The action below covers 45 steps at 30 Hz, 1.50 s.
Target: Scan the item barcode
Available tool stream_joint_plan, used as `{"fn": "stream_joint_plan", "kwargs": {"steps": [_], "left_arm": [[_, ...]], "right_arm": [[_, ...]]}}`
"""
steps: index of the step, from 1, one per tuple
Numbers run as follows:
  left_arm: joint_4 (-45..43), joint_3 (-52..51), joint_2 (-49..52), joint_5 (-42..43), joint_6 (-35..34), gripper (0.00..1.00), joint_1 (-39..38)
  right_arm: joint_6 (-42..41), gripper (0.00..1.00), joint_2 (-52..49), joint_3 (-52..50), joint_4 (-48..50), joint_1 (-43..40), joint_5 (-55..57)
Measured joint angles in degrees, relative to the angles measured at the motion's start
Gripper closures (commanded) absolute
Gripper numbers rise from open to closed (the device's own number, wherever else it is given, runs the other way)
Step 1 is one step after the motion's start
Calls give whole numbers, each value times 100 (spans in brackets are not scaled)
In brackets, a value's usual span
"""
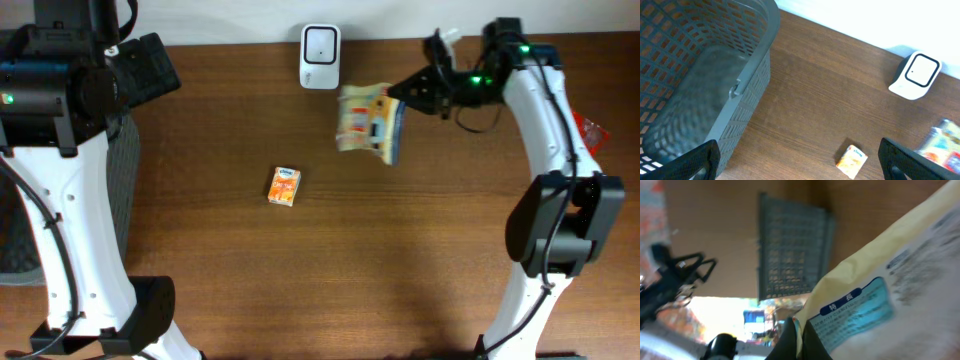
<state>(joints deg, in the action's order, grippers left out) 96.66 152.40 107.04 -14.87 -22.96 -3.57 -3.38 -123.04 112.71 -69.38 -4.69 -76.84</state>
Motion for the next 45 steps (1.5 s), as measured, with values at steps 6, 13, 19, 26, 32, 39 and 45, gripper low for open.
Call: {"fn": "stream_joint_plan", "kwargs": {"steps": [6,13,19,26,32,39,45], "left_arm": [[2,0,0,0,2,1,0],[0,0,0,0,2,1,0],[0,2,0,0,2,1,0],[2,0,0,0,2,1,0],[0,0,0,0,2,1,0],[0,2,0,0,0,1,0],[0,0,0,0,2,1,0]], "right_arm": [[-4,96,0,-715,-63,-472,1403],[-9,96,-2,-988,-48,-660,1652],[-9,96,-2,-988,256,162,341],[-280,96,-2,-984,863,776,-678],[-1038,96,-2,-964,968,136,802],[-990,96,-72,-960,81,-361,4736],[-444,36,-92,-815,-1067,-450,6098]]}}
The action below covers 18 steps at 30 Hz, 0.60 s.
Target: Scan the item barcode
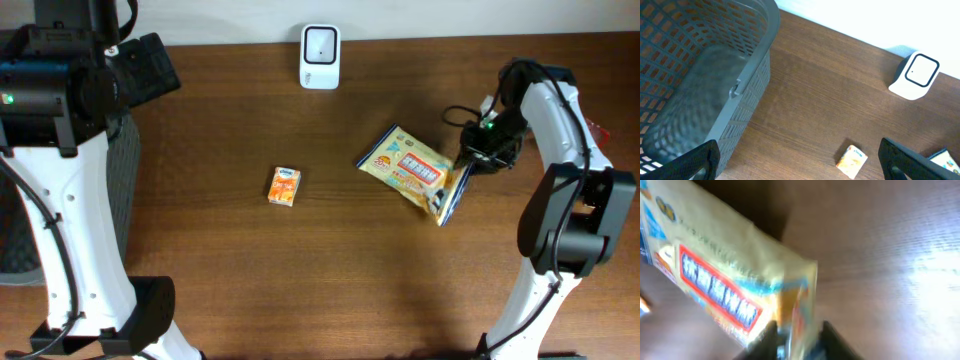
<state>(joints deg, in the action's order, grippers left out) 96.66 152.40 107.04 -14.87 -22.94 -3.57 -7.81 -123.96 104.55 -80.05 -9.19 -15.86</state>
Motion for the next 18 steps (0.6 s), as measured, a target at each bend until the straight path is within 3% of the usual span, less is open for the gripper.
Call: {"fn": "stream_joint_plan", "kwargs": {"steps": [6,9,13,15,18], "left_arm": [[-2,0,0,0,-2,1,0],[0,2,0,0,0,1,0],[-2,0,0,0,-2,1,0],[2,2,0,0,-2,1,0],[-2,0,0,0,0,1,0]], "right_arm": [[302,15,-7,999,-999,-4,192],[933,7,-4,1233,-791,37,184],[2199,7,-7,1150,-487,439,190],[2531,0,-7,879,17,782,345],[2833,1,-7,203,901,1329,726]]}}
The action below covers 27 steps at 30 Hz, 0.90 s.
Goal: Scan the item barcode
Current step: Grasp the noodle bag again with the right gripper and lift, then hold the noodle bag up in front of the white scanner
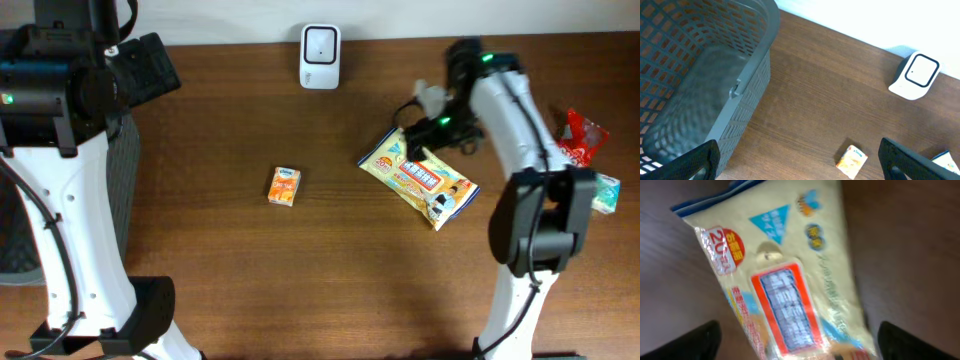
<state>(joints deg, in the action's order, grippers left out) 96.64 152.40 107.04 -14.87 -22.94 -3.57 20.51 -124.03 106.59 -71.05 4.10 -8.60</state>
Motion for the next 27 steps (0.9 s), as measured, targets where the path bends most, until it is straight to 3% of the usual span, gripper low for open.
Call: {"fn": "stream_joint_plan", "kwargs": {"steps": [5,6,9,11,12,16,20,24,27], "left_arm": [[7,0,0,0,0,1,0],[2,2,0,0,0,1,0],[4,0,0,0,-2,1,0],[2,2,0,0,-2,1,0],[2,0,0,0,-2,1,0],[4,2,0,0,-2,1,0],[2,2,0,0,0,1,0],[7,0,0,0,-2,1,0],[4,2,0,0,0,1,0]], "right_arm": [[138,0,-13,-1045,1005,179,498],[142,5,-13,-1252,1158,177,516],[166,50,109,-1655,1539,168,391],[111,75,214,-1847,1633,188,269],[17,80,240,-1880,1626,197,208],[-638,83,286,-1860,1602,166,-151],[-1217,94,155,-1600,1670,125,-994],[-2144,95,-37,-1069,2608,131,-2568],[-3239,96,-44,-846,4107,144,-3364]]}}
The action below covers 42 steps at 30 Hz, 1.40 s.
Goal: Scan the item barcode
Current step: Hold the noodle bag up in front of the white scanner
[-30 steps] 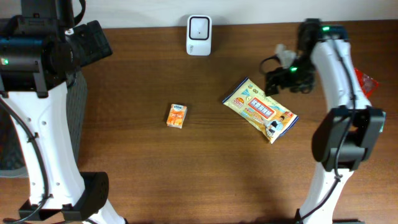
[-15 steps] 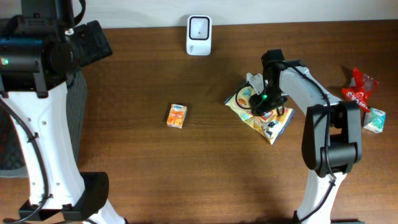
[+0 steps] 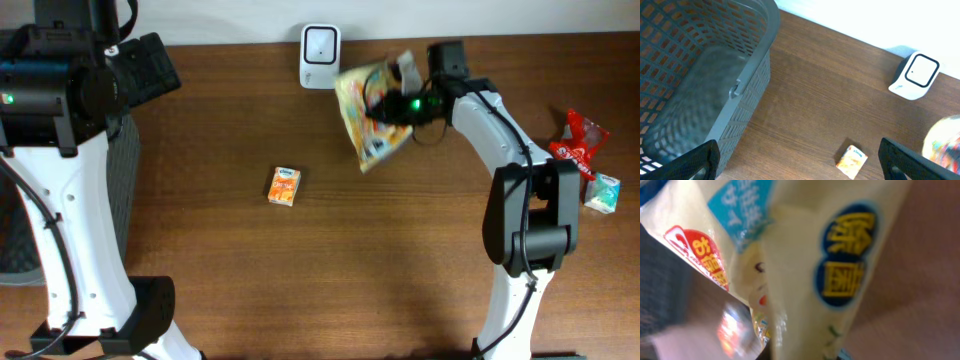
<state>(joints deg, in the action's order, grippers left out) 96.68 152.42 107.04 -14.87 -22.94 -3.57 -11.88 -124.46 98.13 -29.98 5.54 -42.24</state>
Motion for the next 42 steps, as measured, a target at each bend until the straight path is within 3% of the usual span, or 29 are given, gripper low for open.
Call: {"fn": "stream_joint_plan", "kwargs": {"steps": [2,9,14,21,27,36,42], "left_arm": [[0,0,0,2,-2,1,0],[-2,-2,0,0,-2,1,0],[-2,-2,0,0,0,1,0],[0,-2,0,0,0,1,0],[-2,-2,0,0,0,1,0],[0,-2,0,0,-2,1,0],[-2,-2,0,0,0,1,0]], "right_arm": [[-1034,96,0,74,1285,57,-175],[-2527,92,-13,83,2732,977,1453],[-2730,96,-13,83,3156,1827,2977],[-2839,96,-33,83,3353,1777,3810],[-4148,96,-415,83,3475,1762,3604],[-5149,96,-741,83,3571,1294,2339],[-5375,96,-741,149,3703,1034,2177]]}}
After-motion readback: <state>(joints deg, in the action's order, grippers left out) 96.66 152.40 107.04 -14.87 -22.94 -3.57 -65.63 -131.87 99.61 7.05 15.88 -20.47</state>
